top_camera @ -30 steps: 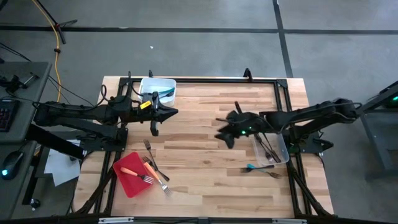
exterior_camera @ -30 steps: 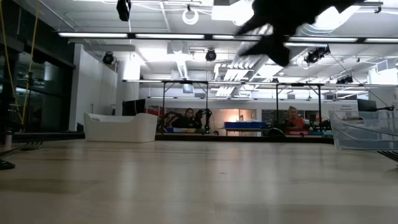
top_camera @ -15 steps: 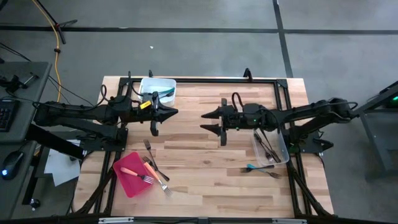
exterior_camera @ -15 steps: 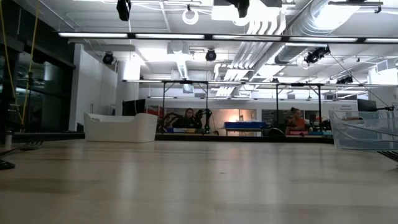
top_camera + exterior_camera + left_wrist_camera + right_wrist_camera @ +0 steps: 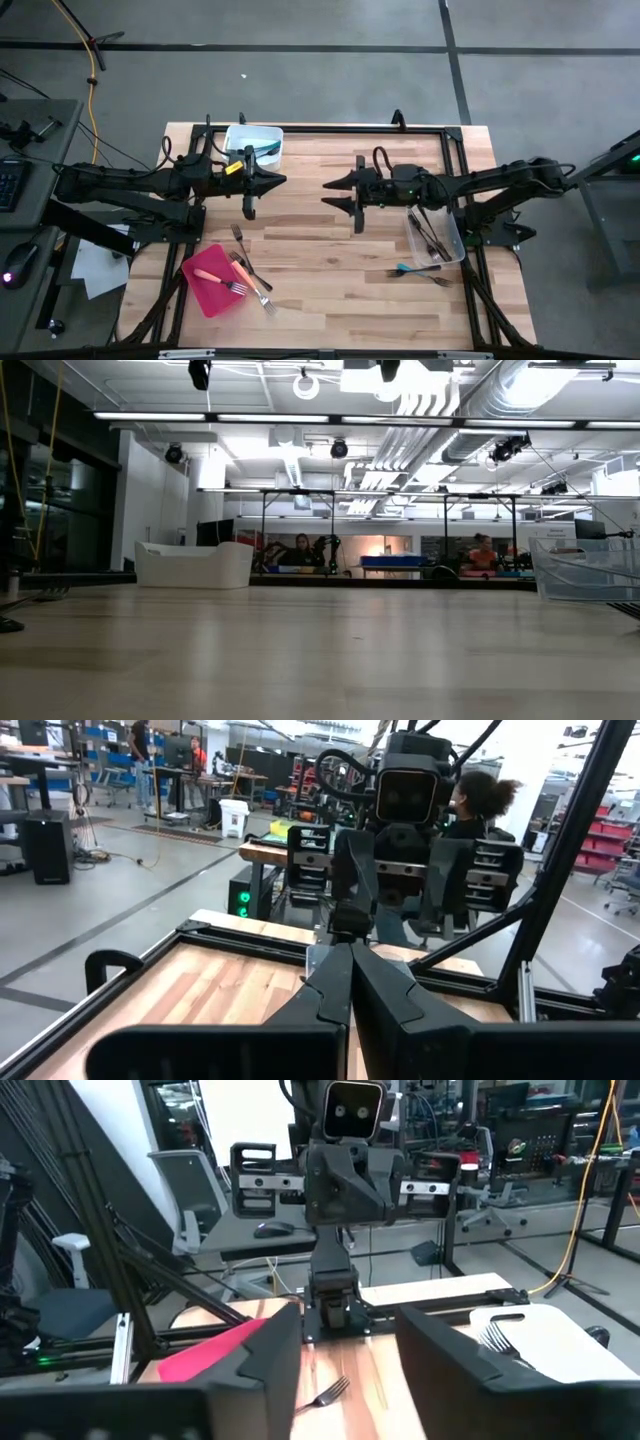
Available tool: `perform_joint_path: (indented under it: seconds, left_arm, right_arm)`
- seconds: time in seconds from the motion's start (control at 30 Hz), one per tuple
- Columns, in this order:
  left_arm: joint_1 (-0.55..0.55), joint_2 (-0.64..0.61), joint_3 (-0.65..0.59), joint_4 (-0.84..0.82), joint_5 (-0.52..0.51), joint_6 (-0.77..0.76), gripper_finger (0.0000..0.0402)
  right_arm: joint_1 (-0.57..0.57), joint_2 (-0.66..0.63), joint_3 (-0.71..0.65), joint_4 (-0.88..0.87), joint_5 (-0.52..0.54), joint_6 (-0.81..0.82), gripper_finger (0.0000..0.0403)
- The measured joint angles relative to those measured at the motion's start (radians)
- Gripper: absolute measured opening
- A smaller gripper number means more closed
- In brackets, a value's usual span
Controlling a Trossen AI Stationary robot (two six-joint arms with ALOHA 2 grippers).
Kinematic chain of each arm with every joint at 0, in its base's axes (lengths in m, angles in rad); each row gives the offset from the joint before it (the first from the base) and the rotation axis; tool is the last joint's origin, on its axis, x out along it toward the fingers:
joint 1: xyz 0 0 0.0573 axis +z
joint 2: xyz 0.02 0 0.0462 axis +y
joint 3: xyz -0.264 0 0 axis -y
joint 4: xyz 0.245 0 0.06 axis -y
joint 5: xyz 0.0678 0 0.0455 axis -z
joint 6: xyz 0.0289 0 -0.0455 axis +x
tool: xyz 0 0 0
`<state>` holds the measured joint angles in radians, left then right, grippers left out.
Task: Sort silverware by color (type)
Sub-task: Put the black fork into the transparent bin
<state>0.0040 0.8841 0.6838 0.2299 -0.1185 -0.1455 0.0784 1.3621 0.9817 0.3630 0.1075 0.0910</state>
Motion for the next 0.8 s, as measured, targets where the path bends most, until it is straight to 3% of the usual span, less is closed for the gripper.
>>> perform_joint_path:
  seconds: [0.27,0.8]
  left_arm:
    - [0.000,0.000,0.000,0.000,0.000,0.000,0.0000]
    - [0.000,0.000,0.000,0.000,0.000,0.000,0.0000]
  right_arm:
    - [-0.019,0.000,0.000,-0.002,0.046,0.015,0.0008]
    - [-0.046,0.000,0.000,-0.004,-0.011,0.048,0.0001]
